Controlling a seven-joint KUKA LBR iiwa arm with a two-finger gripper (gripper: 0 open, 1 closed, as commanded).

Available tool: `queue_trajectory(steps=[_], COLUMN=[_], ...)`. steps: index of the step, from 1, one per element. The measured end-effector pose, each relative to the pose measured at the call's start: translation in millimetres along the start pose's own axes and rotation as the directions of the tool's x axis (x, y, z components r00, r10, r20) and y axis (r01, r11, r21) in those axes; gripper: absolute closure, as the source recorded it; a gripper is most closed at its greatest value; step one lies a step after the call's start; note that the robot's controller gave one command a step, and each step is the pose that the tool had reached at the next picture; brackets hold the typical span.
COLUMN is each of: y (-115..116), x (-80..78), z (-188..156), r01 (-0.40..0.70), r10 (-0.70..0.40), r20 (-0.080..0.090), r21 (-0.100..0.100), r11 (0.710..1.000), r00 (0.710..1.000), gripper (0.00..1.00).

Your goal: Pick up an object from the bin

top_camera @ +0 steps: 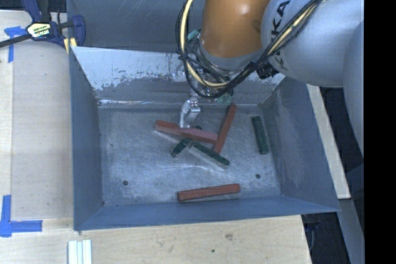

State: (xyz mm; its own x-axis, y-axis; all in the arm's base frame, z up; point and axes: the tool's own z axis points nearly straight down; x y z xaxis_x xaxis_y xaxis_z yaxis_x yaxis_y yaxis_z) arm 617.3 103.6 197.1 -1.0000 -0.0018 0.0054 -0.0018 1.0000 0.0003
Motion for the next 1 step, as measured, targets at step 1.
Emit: queue_trajectory(steps=[1], y=[-0.4], x=[-1.6], z=[-5.2], r01=[-0.001], r10=[0.001], r20=[0.009], r21=[-0.001], r11=[1.0], r00=[1.0], gripper=[0.0])
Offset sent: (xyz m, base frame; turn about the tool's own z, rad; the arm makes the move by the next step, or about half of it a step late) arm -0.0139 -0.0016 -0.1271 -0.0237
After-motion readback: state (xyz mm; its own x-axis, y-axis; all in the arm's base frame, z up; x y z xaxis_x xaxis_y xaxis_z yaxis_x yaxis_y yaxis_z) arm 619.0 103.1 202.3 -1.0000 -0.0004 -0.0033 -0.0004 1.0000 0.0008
